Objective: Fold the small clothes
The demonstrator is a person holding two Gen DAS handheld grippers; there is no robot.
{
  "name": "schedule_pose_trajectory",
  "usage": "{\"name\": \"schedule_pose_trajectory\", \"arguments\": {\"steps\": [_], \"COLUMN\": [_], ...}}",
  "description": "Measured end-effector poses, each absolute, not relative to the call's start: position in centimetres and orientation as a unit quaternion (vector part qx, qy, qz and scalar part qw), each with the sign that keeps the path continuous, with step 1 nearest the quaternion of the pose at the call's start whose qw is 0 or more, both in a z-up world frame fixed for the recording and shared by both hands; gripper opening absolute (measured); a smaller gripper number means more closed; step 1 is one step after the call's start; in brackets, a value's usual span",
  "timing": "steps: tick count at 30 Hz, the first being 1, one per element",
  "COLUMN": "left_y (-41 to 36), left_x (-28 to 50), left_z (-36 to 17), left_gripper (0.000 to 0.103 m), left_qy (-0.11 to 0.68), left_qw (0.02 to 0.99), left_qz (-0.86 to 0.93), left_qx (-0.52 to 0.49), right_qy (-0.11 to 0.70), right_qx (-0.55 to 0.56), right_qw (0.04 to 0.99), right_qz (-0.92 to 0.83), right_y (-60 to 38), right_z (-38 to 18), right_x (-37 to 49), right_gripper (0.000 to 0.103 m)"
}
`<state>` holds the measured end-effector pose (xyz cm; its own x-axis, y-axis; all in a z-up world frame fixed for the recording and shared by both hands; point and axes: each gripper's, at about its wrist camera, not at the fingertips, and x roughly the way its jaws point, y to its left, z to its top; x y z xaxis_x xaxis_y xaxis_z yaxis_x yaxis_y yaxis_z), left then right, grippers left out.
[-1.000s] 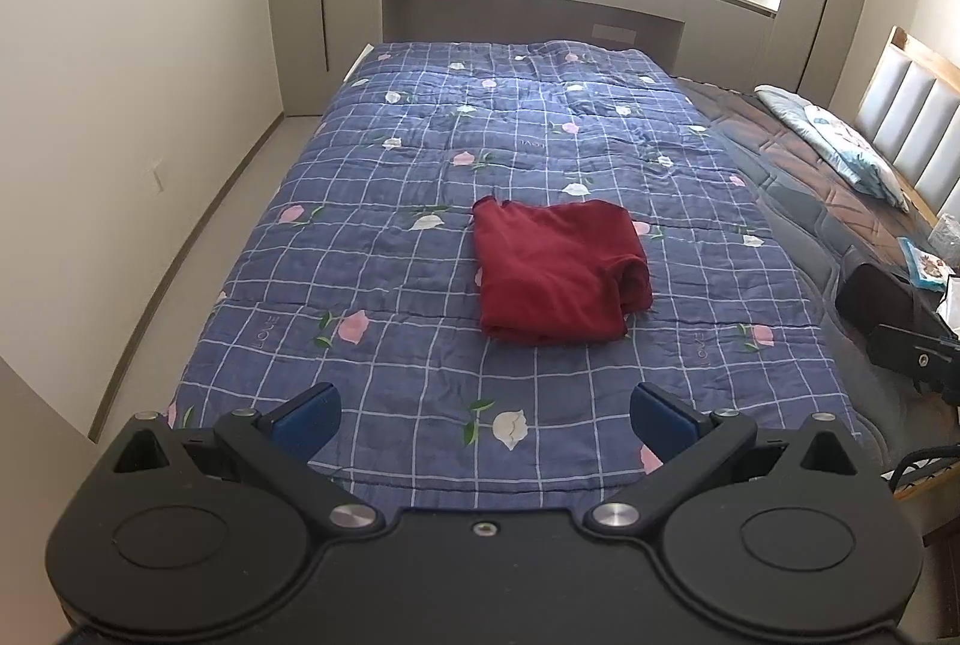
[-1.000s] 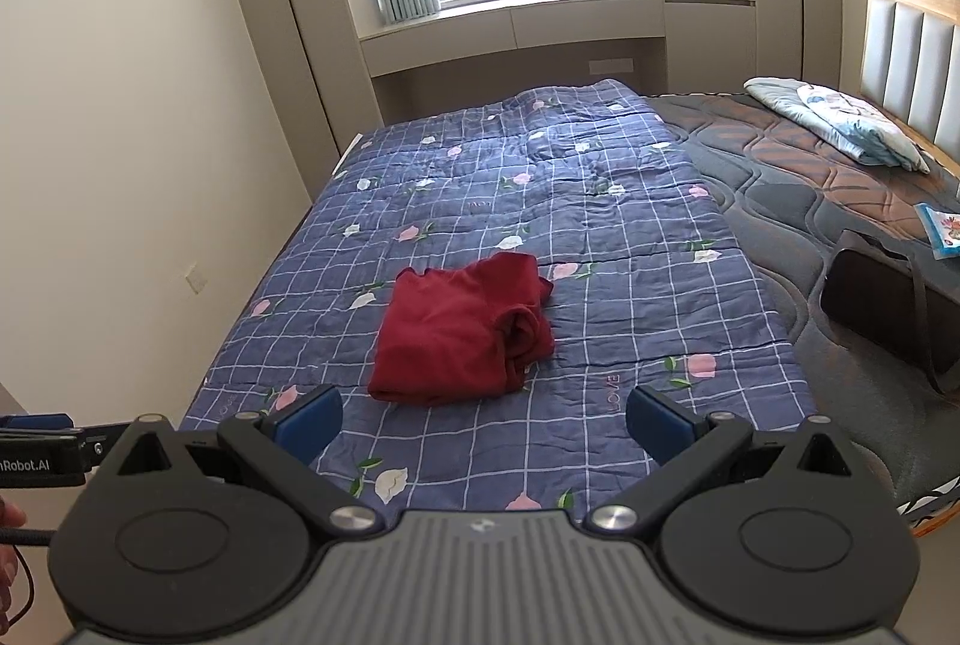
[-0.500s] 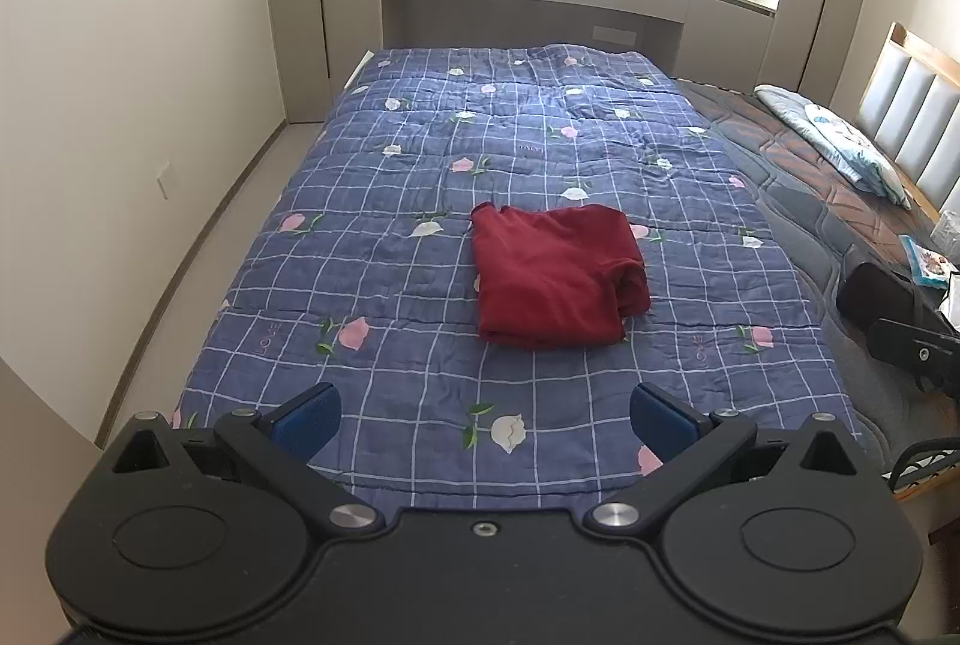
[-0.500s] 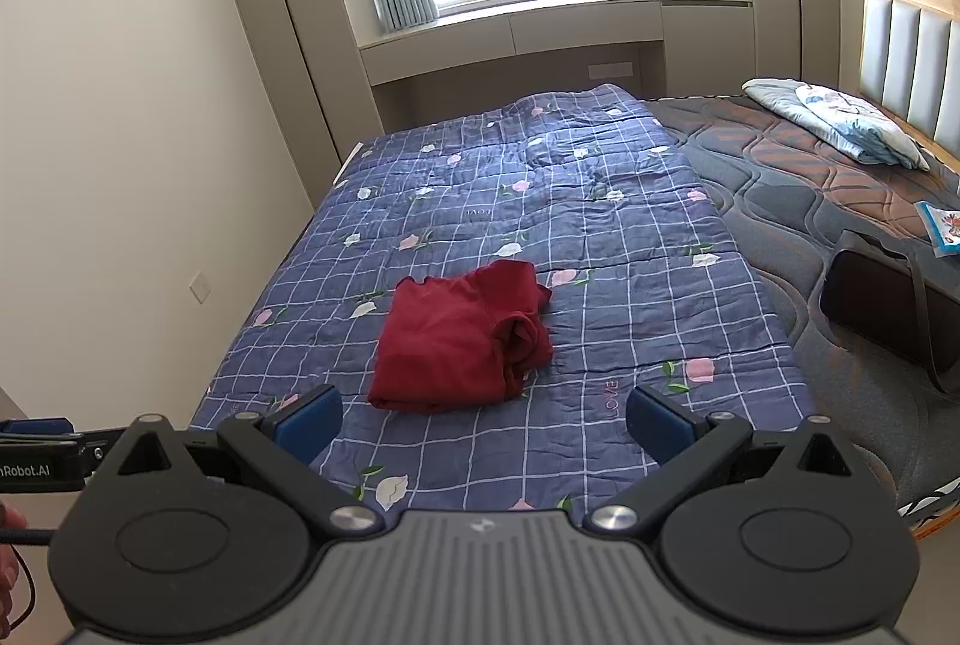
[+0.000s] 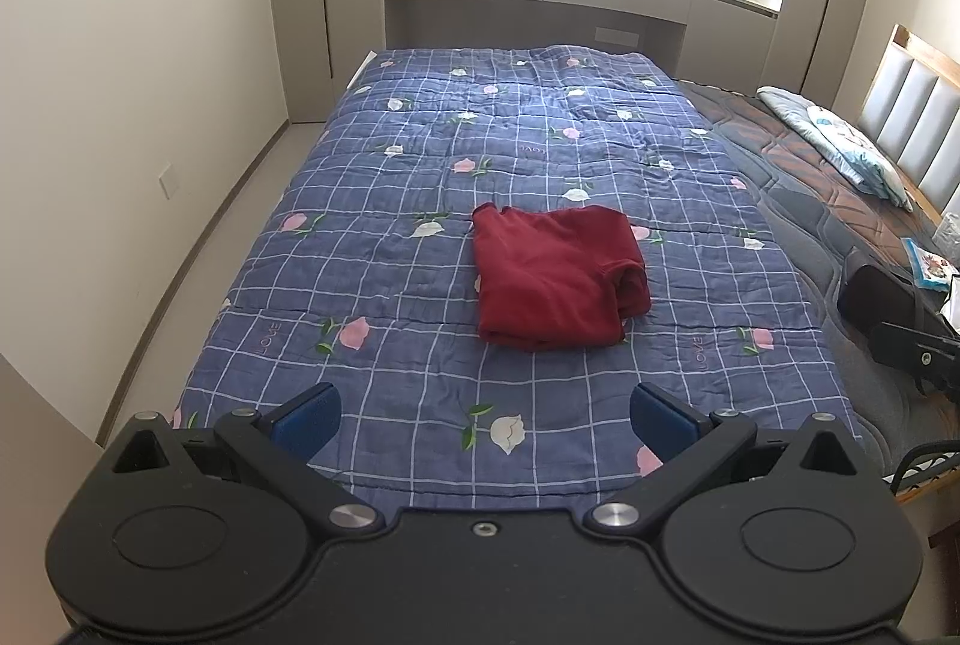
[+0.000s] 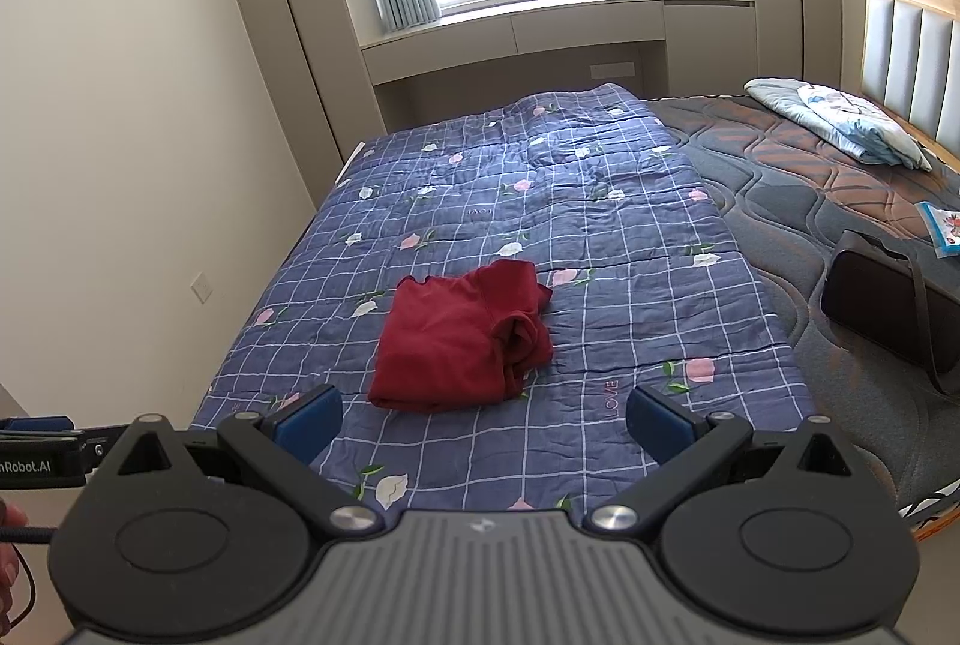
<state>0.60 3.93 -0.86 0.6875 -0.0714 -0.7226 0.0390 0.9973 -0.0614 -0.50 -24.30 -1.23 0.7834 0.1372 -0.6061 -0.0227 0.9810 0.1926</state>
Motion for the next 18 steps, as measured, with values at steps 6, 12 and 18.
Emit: {"name": "schedule_pose_trajectory", "arguments": {"steps": [6, 12, 18], "left_y": [3.81, 3.77, 3.72], "left_x": [0.66, 0.70, 0.76], "left_z": [-0.79, -0.80, -0.82], "left_gripper": [0.102, 0.102, 0.102], "left_qy": [0.395, 0.396, 0.396], "left_qw": [0.918, 0.918, 0.918], "left_qz": [-0.029, -0.028, -0.027], "left_qx": [-0.020, -0.020, -0.019], "right_qy": [0.326, 0.328, 0.328], "right_qx": [0.088, 0.089, 0.089], "right_qw": [0.940, 0.940, 0.939], "right_qz": [0.042, 0.044, 0.046], "right_y": [-24.29, -24.37, -24.40], "right_z": [-1.25, -1.23, -1.37], "right_x": [-0.48, -0.31, -0.07], "right_gripper": [0.103, 0.103, 0.103]}}
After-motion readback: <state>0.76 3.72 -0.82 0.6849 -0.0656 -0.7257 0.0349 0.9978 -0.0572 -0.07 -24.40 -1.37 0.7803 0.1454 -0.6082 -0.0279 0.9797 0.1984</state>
